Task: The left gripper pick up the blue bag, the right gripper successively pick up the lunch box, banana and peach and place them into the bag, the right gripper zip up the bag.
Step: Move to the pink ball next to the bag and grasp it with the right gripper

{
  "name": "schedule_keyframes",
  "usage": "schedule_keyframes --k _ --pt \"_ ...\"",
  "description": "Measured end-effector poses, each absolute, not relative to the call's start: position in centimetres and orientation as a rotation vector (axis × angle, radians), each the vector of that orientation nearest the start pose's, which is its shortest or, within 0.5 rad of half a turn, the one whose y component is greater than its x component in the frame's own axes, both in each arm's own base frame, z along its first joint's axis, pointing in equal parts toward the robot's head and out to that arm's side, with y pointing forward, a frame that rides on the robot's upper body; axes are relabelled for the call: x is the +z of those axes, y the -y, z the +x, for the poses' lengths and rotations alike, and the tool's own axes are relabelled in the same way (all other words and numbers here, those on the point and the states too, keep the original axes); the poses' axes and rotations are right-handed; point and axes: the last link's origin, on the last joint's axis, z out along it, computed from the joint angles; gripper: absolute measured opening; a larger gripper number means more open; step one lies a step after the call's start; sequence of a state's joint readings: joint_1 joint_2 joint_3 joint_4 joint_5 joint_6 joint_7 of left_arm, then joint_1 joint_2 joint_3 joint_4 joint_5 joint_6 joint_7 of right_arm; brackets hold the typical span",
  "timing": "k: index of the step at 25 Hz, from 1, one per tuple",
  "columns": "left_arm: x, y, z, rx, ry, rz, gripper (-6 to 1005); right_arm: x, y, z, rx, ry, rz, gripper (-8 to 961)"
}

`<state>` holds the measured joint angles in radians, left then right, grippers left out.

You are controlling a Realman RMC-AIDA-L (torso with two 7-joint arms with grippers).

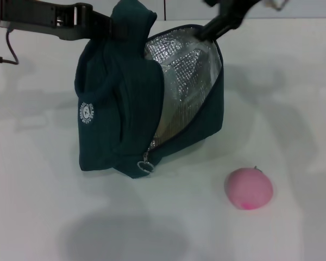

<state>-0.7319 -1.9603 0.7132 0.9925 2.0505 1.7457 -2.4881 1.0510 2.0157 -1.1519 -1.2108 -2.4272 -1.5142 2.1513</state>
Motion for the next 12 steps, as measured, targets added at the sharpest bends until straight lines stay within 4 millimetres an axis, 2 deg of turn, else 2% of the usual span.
schedule_keyframes --k 3,7,12 --pt "9.2 -38.5 -17.1 -0.635 1.466 -2.623 42 5.9 -42.1 5.7 -0.087 -0.318 -2.761 748" --pt "9.1 -38.4 -17.2 -0.628 1.474 -2.626 42 7.6 -40.8 9.4 -0.034 -0.599 -2.779 748" --pt "9.0 -38.1 -17.4 -0.612 1.489 -2.637 42 7.3 -39.1 11.8 -0.075 -0.842 -2.837 745"
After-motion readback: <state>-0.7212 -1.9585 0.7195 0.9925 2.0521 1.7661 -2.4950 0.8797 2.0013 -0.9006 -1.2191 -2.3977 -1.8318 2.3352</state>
